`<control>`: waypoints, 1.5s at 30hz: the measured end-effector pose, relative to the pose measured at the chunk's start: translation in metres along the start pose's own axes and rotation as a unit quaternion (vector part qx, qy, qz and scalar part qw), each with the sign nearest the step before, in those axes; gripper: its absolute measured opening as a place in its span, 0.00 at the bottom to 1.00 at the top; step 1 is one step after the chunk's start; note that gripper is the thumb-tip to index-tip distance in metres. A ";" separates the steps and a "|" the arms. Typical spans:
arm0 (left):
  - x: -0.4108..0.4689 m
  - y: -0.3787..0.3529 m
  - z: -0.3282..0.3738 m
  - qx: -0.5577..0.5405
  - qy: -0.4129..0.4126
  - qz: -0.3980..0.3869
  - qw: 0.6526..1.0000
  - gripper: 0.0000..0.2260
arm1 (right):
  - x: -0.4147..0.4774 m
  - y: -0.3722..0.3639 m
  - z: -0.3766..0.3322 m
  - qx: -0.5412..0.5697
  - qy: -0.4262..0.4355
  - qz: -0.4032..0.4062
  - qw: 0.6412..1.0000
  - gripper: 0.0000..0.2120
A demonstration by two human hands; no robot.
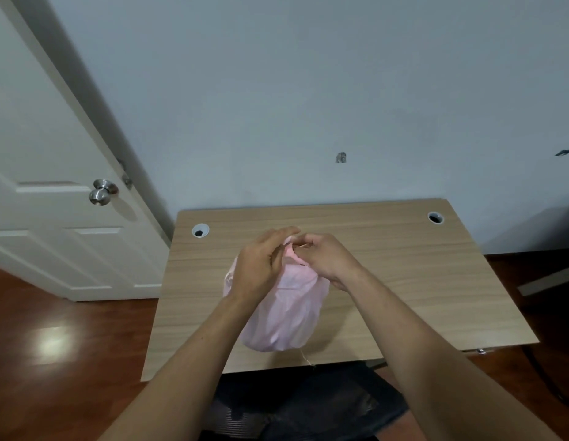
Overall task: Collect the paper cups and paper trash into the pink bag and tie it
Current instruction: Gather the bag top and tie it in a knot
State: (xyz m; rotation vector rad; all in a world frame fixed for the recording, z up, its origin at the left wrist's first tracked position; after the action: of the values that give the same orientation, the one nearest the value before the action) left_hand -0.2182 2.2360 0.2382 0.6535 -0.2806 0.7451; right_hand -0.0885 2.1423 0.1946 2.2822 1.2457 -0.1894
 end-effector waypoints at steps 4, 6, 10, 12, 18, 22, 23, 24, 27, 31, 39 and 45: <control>0.000 0.002 -0.006 -0.033 0.019 0.024 0.999 0.11 | -0.007 0.001 0.002 0.034 -0.020 -0.001 0.999 0.20; -0.001 0.003 -0.011 -0.068 0.053 0.044 0.995 0.08 | -0.010 0.000 0.004 0.047 -0.014 -0.022 0.999 0.13; -0.002 0.001 -0.024 -0.121 0.154 0.044 0.980 0.07 | -0.021 -0.006 0.001 0.091 -0.007 -0.065 0.994 0.25; -0.004 -0.002 -0.032 -0.160 0.196 0.021 0.967 0.08 | -0.023 -0.010 -0.003 0.141 -0.016 -0.112 0.984 0.24; -0.011 -0.010 -0.052 -0.209 0.300 -0.033 0.930 0.13 | -0.040 -0.029 -0.003 0.227 -0.003 -0.272 0.935 0.08; -0.020 -0.017 -0.056 -0.278 0.354 -0.062 0.891 0.14 | -0.040 -0.031 0.002 0.062 0.070 -0.234 0.968 0.09; -0.023 -0.019 -0.057 -0.291 0.370 -0.065 0.880 0.14 | -0.037 -0.030 0.005 0.024 0.074 -0.202 0.976 0.06; -0.026 -0.020 -0.059 -0.301 0.385 -0.069 0.870 0.15 | -0.033 -0.029 0.008 -0.006 0.072 -0.172 0.982 0.07; -0.033 -0.022 -0.069 -0.296 0.395 -0.099 0.864 0.17 | -0.028 -0.028 0.014 -0.079 0.055 -0.107 0.990 0.19; -0.043 -0.021 -0.080 -0.304 0.397 -0.107 0.860 0.21 | -0.025 -0.033 0.018 -0.105 0.054 -0.081 0.990 0.29; -0.063 -0.013 -0.111 -0.224 0.430 0.003 0.874 0.17 | -0.008 -0.035 0.036 -0.258 0.063 0.003 0.964 0.32; -0.092 0.017 -0.150 -0.105 0.476 0.096 0.868 0.18 | -0.004 -0.023 0.070 -0.347 0.026 0.017 0.937 0.28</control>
State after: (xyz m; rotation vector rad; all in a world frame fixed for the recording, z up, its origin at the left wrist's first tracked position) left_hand -0.2938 2.2922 0.0887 -0.0049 0.4913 1.1249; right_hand -0.1010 2.1140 0.1275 1.6934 1.0704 0.2889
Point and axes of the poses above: each hand's wrist, its own x-axis towards the middle knuckle, its own y-axis out of the back of the hand, z = x × y, the point moved 7 cm from there along x, towards the middle knuckle, and after that the axes turned 8 degrees about -x, right-handed, at the moved point
